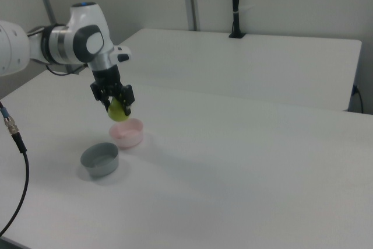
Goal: Place the pear in the bowl
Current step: 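Lift the pear and carry it over the pink bowl, then lower the pear into the pink bowl and open the gripper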
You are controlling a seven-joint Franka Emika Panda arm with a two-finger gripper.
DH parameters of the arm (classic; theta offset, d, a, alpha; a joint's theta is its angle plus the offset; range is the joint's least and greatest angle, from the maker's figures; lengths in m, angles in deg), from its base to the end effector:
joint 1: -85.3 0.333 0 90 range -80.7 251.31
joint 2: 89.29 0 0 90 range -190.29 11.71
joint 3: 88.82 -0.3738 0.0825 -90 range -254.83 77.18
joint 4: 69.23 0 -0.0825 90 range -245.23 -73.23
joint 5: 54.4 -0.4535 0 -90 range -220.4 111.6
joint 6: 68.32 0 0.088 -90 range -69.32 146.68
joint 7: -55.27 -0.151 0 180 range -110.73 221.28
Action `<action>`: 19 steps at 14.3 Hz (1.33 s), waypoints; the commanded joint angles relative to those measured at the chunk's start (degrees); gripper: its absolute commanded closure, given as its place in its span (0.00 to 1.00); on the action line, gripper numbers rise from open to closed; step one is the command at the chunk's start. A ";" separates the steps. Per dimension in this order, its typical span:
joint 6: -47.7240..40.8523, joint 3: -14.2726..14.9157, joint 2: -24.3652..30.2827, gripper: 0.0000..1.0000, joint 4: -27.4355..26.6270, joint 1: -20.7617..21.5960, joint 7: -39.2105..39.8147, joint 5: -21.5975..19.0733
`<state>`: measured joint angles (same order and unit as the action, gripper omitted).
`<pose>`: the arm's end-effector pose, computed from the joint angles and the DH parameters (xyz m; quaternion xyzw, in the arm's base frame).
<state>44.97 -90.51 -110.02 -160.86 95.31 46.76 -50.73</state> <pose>0.7370 0.1436 0.4079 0.9989 0.0392 0.0124 0.0225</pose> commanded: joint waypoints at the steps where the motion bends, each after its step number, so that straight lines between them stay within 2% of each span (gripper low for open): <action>1: 4.56 0.54 -1.33 0.48 -2.93 0.63 -1.15 -0.94; 4: 7.90 0.54 -2.91 0.48 -4.52 0.63 -1.15 -0.86; 8: 9.40 0.63 -4.23 0.41 -4.52 0.63 -1.15 -0.68; 10: 9.93 0.63 -4.33 0.34 -4.52 0.46 -1.15 -0.50; 11: 9.93 0.54 -4.41 0.23 -4.52 0.46 -1.15 -0.50; 12: 10.02 0.54 -4.41 0.19 -4.52 0.46 -1.15 -0.50; 13: 10.02 0.63 -4.41 0.02 -4.43 0.46 -1.33 -0.50; 19: 9.76 0.63 -3.89 0.00 -3.73 0.11 -1.68 -0.68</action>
<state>53.51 -90.29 -115.08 -163.97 95.19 45.95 -50.74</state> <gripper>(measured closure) 0.000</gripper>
